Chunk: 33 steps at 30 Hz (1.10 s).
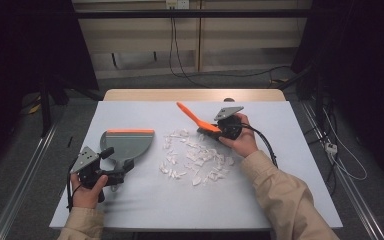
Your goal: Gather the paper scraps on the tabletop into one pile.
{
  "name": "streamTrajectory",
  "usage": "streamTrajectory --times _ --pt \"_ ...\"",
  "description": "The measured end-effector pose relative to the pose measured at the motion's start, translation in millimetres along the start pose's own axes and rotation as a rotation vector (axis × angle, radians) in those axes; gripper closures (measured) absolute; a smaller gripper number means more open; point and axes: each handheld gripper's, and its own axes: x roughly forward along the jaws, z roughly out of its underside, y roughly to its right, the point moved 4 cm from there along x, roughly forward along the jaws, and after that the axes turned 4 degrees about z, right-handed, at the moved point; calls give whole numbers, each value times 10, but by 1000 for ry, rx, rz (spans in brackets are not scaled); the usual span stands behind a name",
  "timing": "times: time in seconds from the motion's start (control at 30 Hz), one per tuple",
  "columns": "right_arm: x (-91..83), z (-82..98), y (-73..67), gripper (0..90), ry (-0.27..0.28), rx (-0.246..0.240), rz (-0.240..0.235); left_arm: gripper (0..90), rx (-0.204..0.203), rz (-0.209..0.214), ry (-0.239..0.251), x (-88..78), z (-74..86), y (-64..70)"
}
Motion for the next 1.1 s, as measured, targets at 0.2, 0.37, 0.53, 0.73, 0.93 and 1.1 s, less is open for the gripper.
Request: streamTrajectory --times 0.2,0.37,0.53,0.73,0.93,1.1 --pt "-170 -101 -223 710 54 -30 -133 53 8 1 -3 -12 -3 1" --pt "-234 -173 -67 710 117 34 -90 53 7 -4 -3 -13 -1 5" --pt "-139 -209 56 710 142 60 -26 53 2 -9 -4 -5 8 -3" --pt "50 -259 93 710 135 74 -20 53 -3 -20 -6 -11 14 -7" --pt "255 -284 122 710 118 66 6 53 3 -28 -12 -19 18 2" --pt "427 -263 116 711 93 35 18 53 -4 -32 -13 -18 31 1"
